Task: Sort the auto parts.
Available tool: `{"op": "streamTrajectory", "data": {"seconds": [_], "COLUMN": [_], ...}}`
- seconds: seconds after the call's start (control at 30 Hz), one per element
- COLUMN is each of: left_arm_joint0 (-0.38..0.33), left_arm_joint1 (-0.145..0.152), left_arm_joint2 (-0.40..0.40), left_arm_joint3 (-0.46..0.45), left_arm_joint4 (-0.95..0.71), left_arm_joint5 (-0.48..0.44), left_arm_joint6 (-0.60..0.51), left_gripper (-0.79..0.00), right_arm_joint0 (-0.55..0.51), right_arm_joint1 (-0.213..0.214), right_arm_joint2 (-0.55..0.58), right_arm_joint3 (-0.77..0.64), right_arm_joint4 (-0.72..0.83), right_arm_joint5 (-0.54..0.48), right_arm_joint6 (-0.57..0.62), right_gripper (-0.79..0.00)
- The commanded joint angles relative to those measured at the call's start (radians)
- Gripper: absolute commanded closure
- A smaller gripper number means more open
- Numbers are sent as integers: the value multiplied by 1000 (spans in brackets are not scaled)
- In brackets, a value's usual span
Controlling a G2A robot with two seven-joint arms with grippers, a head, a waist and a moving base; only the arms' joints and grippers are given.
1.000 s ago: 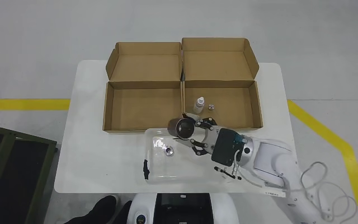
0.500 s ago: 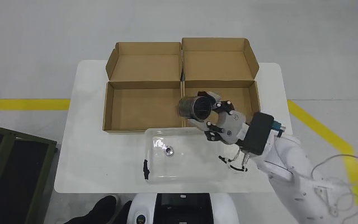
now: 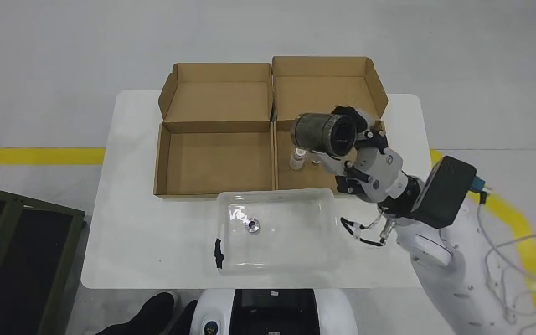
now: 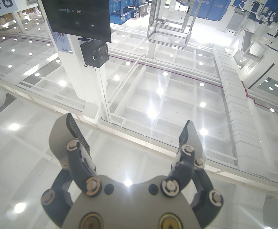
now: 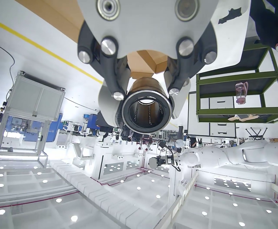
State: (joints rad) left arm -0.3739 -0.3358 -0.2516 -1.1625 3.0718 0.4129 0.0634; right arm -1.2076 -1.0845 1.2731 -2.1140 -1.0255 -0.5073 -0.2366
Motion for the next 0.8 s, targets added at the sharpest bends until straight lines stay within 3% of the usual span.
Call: {"op": "streamTrajectory", "data": {"seconds": [0.0, 0.3, 0.77], "left_arm_joint0": [0, 0, 0], "left_arm_joint1": [0, 0, 0], "left_arm_joint2": [0, 0, 0], "left_arm_joint3": [0, 0, 0], "left_arm_joint4": [0, 0, 0], "left_arm_joint5": [0, 0, 0], "left_arm_joint6": [0, 0, 0], "left_gripper": [-785, -785, -785], "right_arm_joint0": [1, 13, 10], "right_arm_joint1": [-2, -12, -25], "right_arm_joint2": [0, -16, -173], "right_arm_joint3": [1, 14, 93], "right_arm_joint4": [3, 1, -111], "right_arm_joint5": [8, 13, -31], "right_arm_joint6": [-7, -8, 197], "right_gripper": [0, 0, 0]}}
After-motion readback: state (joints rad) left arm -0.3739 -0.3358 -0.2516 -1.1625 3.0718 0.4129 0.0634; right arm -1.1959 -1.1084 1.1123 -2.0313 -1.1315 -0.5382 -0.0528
